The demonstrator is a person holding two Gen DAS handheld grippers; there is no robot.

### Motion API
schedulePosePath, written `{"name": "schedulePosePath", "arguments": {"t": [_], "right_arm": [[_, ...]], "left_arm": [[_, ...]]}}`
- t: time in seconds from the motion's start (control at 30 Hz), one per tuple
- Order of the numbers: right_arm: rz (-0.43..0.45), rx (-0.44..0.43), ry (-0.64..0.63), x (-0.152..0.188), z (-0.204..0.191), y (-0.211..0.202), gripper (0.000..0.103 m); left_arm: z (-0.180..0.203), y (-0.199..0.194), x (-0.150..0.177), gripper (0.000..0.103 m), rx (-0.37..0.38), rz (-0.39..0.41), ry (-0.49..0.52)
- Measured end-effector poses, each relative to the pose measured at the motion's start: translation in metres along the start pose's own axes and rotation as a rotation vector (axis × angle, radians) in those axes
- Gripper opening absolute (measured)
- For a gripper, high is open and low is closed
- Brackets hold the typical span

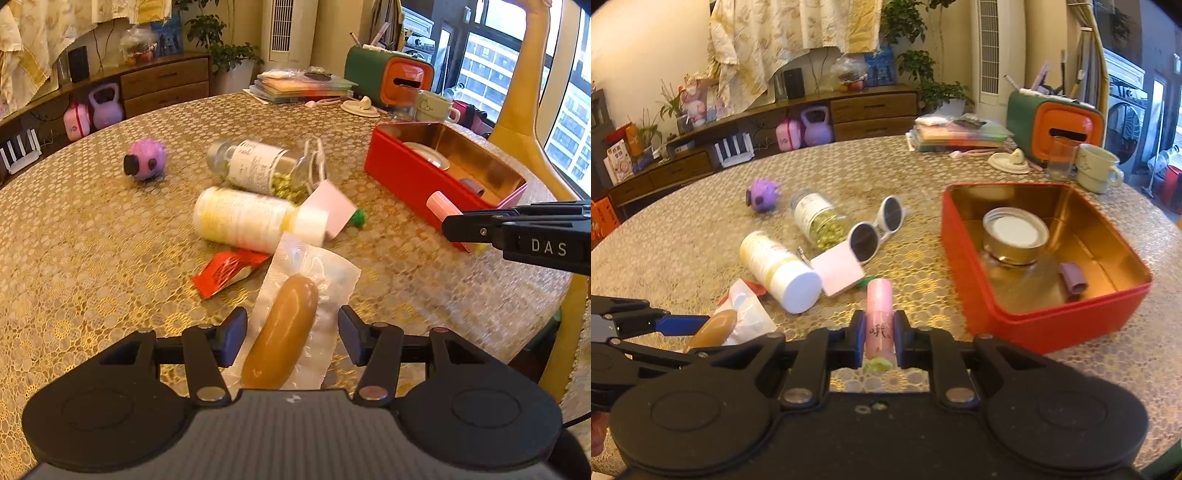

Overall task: Organize rigid objects
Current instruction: 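Carry the sausage with the left gripper while the right gripper carries the pink tube over the red tin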

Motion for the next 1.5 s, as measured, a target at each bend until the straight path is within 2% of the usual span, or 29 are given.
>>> {"name": "schedulePosePath", "arguments": {"t": [0.33,0.7,1.13,1.5], "right_arm": [[0.051,0.013,0.025,-0.021,0.028,-0.029,0.015],[0.105,0.05,0.066,-0.043,0.074,-0.043,0.015],[0.107,0.115,0.114,-0.054,0.14,-0.039,0.015],[0.099,0.144,0.139,-0.074,0.183,-0.021,0.015]], "left_arm": [[0.038,-0.015,-0.045,0.054,0.053,0.03,0.001],[0.088,-0.015,-0.099,0.054,0.076,0.082,0.072],[0.145,0.024,-0.135,0.054,0.12,0.053,0.103],[0.179,0.059,-0.161,0.054,0.121,0.037,0.12]]}}
Point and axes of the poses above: each gripper's, at about its wrist camera, not at the fingertips, and y roughly the way its jaws point, z to its right, x to its underside, the point moved 6 cm from there along y, roughly the way its jaws point, and after that the axes turned 6 degrees about y, right-handed, at the moved point
